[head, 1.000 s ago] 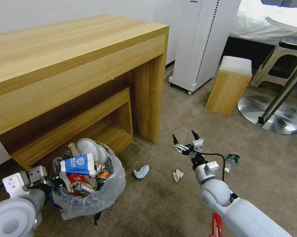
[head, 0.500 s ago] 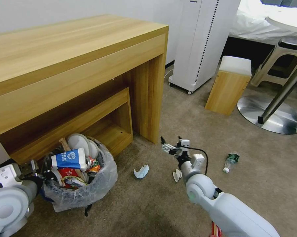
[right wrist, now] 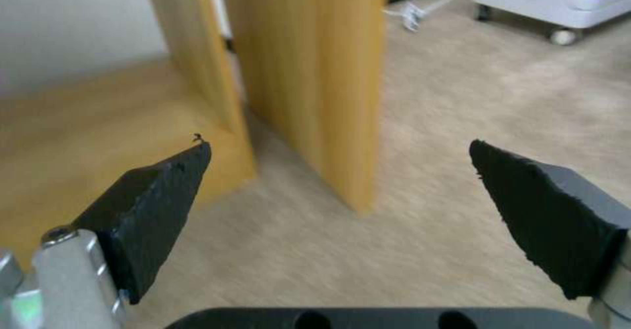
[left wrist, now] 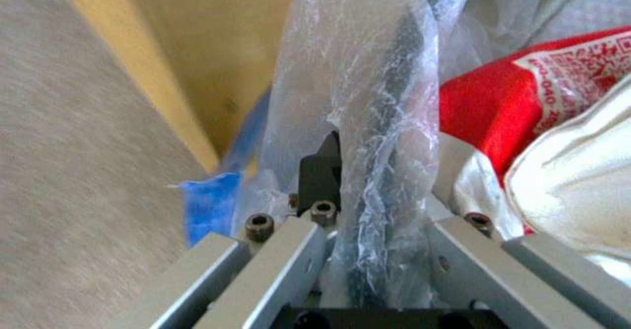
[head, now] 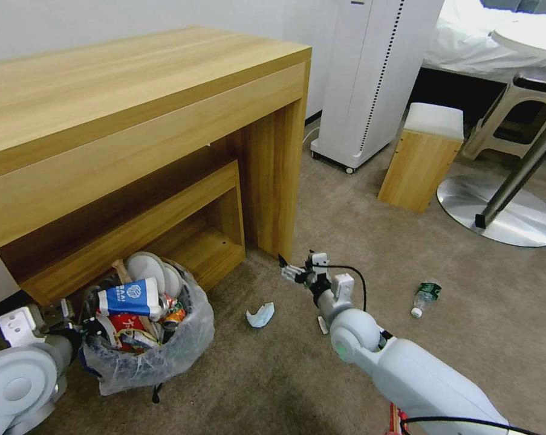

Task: Pick up the trash bin and place the garbage on the floor into it.

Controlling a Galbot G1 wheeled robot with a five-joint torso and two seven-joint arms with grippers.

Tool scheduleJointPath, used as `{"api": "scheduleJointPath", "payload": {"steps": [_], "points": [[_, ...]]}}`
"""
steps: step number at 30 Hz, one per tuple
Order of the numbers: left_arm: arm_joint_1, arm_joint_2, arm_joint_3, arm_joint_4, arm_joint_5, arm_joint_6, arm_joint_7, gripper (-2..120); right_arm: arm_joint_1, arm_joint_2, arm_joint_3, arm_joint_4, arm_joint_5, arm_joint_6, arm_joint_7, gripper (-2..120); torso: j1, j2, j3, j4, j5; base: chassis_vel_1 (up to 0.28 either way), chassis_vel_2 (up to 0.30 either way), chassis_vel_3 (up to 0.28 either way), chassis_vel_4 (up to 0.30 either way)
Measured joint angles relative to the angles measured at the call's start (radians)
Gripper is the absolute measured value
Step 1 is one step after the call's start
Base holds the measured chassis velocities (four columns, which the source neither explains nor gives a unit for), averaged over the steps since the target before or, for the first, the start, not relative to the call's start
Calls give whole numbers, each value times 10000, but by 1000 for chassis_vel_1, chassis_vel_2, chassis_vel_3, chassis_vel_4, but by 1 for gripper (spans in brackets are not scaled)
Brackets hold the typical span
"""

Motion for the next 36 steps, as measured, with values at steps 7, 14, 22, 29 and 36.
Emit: {"api": "scheduleJointPath", "payload": {"steps": [7,14,22,29,36], "points": [[352,25,-87,-1122,-1376,401,-561,0,73,-71,15,-1000,-1214,-31,-75,100,0,0,0,4,1,0,0,0,0],[345,294,-337,-1438,-2226,371,-1045,0,1203,290,-957,-2372,-1525,655,-1215,100,0,0,0,6,-1,0,0,0,0],[439,117,-275,-1498,-2101,344,-1116,0,1929,1021,-1786,-3877,-1163,965,-2071,100,0,0,1,1,-4,0,0,0,0],[436,-82,-160,-1419,-1767,343,-992,0,2157,1704,-1990,-4208,-452,861,-3651,100,0,1,0,6,-1,0,0,0,0],[445,-169,-125,-1330,-1610,343,-948,0,2304,1851,-2338,-4532,-168,480,-4170,100,0,0,0,3,-3,0,0,0,0]]}}
